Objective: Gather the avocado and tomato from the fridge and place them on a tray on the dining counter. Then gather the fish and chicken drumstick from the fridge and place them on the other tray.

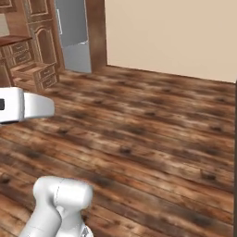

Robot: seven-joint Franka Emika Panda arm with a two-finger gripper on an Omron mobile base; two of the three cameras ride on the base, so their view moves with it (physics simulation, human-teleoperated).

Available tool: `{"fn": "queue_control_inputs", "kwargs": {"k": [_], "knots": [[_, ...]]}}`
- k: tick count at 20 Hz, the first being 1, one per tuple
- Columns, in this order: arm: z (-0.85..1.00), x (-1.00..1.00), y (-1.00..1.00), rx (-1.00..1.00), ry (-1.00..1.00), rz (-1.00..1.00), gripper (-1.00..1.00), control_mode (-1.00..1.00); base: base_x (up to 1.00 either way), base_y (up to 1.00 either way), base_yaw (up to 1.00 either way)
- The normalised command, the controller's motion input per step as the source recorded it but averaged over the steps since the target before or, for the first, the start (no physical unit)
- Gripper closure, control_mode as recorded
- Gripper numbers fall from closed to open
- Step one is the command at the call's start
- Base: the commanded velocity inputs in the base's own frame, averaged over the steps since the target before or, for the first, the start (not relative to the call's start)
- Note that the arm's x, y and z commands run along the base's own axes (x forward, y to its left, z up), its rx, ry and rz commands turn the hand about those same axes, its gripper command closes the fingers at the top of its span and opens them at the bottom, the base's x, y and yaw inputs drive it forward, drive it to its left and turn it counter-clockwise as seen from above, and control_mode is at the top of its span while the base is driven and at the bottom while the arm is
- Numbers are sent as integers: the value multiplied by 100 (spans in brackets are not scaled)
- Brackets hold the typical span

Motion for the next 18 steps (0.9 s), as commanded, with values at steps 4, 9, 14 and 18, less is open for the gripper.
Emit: {"fn": "queue_control_inputs", "kwargs": {"k": [4, 9, 14, 18], "knots": [[0, 0, 0, 0, 0, 0, -100, 100, 100, 40, 22], [0, 0, 0, 0, 0, 0, -100, 100, 100, 47, 25], [0, 0, 0, 0, 0, 0, -100, 100, 100, 91, 15], [0, 0, 0, 0, 0, 0, -100, 100, 100, 100, 8]]}}
